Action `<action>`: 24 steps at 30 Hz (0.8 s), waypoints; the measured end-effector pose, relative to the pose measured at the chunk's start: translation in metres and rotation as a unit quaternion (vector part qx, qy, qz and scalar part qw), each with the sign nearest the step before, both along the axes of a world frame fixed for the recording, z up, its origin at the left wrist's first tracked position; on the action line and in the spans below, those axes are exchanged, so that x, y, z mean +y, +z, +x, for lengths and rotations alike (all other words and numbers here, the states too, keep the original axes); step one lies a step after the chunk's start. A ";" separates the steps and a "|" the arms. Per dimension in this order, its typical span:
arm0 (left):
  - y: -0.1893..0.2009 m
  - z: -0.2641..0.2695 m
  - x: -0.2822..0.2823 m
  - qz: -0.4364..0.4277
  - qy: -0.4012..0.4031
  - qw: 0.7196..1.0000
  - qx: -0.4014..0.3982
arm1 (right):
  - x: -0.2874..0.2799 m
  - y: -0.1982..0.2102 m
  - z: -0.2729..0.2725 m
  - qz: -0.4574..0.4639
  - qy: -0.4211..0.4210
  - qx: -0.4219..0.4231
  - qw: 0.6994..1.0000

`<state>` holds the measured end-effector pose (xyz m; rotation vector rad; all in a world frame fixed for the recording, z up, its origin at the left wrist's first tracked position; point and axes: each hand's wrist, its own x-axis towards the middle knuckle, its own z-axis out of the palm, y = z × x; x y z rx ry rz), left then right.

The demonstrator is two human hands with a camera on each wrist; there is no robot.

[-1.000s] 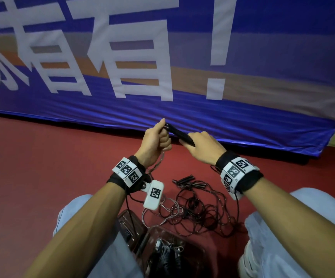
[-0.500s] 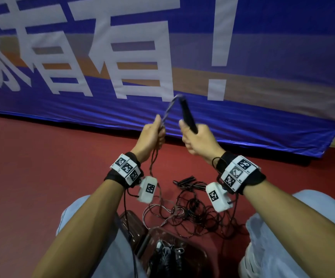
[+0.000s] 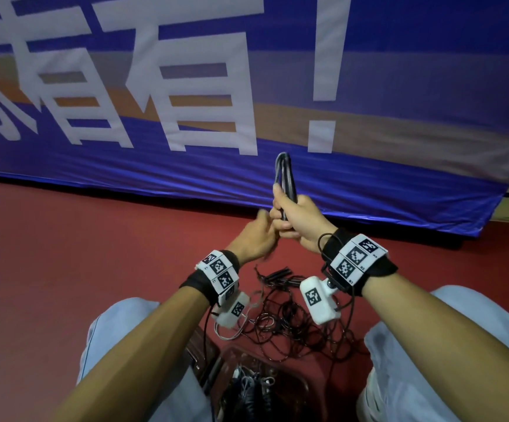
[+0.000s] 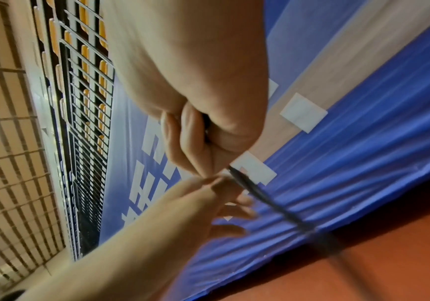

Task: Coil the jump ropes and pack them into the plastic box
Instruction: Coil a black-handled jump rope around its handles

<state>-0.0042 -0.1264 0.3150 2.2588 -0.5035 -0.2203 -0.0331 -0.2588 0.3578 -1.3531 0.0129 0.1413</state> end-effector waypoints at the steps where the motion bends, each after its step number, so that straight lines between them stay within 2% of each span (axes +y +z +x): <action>1: 0.000 0.005 0.005 0.036 0.045 0.995 -0.087 | -0.003 -0.001 0.001 -0.052 0.007 0.013 0.999; 3: 0.004 0.012 0.018 0.091 0.085 0.953 -0.276 | -0.005 -0.003 0.000 -0.158 0.043 0.028 0.986; 4: 0.007 0.016 0.023 0.117 0.075 0.928 -0.345 | -0.006 -0.004 -0.002 -0.195 0.070 0.034 0.978; 6: 0.020 0.016 0.030 0.161 0.033 0.900 -0.404 | -0.005 -0.007 -0.006 -0.218 0.128 0.055 0.966; 10: 0.034 0.019 0.041 0.189 0.006 0.836 -0.516 | -0.008 -0.001 -0.015 -0.224 0.240 0.074 0.942; 15: 0.036 0.018 0.051 0.206 -0.049 0.802 -0.559 | -0.021 0.012 -0.022 -0.237 0.318 0.087 0.914; 19: 0.035 0.010 0.049 0.197 -0.054 0.767 -0.609 | -0.025 0.014 -0.024 -0.247 0.333 0.089 0.906; 21: 0.036 0.007 0.049 0.197 -0.055 0.764 -0.612 | -0.025 0.012 -0.025 -0.246 0.328 0.092 0.907; 24: 0.037 0.001 0.051 0.184 -0.099 0.773 -0.599 | -0.023 0.010 -0.026 -0.243 0.330 0.103 0.906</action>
